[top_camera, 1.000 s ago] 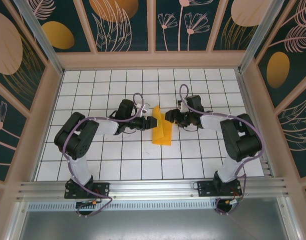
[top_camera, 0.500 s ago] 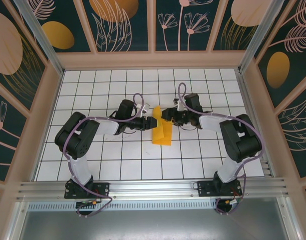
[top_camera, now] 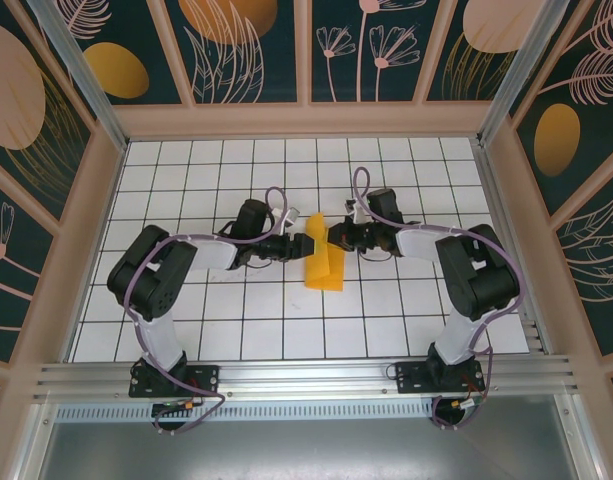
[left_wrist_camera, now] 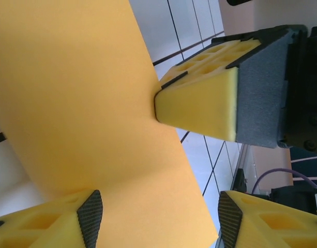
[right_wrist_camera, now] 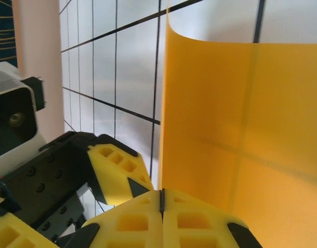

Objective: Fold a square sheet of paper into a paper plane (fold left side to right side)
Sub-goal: First fold in half a square sheet of paper at the center of the table.

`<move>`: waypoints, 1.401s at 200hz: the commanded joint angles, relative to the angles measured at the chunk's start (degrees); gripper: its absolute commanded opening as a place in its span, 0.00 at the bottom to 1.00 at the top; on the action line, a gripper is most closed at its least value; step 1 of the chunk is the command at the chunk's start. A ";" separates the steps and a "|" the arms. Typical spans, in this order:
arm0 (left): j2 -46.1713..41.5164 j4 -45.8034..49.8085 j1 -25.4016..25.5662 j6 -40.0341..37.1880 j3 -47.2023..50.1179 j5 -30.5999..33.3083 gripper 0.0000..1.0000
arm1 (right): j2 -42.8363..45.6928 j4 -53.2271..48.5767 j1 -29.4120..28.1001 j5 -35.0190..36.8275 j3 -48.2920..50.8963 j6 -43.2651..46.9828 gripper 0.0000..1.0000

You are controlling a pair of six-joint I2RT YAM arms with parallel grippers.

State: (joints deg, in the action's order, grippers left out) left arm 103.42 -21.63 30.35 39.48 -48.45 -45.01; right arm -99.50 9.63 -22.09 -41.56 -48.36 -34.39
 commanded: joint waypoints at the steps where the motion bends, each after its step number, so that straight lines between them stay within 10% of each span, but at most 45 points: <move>1: -4.15 5.49 0.27 -2.10 -1.48 6.22 0.67 | 2.53 -3.63 1.08 2.97 1.32 2.85 0.00; 185: 9.78 23.06 5.20 -2.09 -16.15 17.79 0.46 | 0.22 -9.22 1.51 5.74 2.75 5.06 0.01; 280: 12.59 28.47 6.48 -4.15 -18.79 22.34 0.43 | 11.77 -13.25 5.96 14.95 4.14 6.42 0.43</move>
State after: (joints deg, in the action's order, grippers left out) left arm 113.99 3.29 36.40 36.67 -66.46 -24.73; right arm -92.12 -1.10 -17.63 -31.11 -45.21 -28.86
